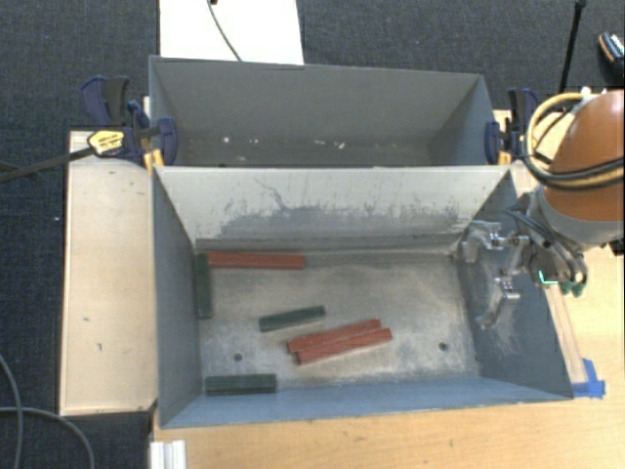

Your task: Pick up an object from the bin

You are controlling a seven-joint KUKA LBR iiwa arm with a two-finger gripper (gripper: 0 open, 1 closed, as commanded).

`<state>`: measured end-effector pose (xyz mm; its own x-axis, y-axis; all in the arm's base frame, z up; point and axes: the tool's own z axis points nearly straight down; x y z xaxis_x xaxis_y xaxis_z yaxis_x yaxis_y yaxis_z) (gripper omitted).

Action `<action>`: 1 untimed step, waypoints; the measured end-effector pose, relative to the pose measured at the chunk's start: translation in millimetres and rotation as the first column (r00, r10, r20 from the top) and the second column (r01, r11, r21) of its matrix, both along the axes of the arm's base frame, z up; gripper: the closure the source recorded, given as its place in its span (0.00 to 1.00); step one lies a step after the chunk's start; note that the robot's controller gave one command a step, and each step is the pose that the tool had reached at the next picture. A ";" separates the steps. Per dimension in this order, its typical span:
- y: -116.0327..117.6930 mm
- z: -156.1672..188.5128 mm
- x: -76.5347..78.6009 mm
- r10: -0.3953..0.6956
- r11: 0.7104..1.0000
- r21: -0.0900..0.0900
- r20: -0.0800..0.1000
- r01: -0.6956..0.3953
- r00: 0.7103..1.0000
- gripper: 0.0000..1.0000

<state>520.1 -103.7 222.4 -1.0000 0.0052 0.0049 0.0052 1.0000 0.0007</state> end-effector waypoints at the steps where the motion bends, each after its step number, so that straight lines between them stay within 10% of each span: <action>1: 85.3 -102.1 55.9 0.181 0.983 0.003 0.003 -0.181 0.983 0.00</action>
Offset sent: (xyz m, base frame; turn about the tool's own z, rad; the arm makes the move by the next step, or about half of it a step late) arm 0.0559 0.0815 -0.0992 -0.1740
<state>575.9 -18.4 120.3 -0.9843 -0.1764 0.0023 -0.1764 0.9843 0.0040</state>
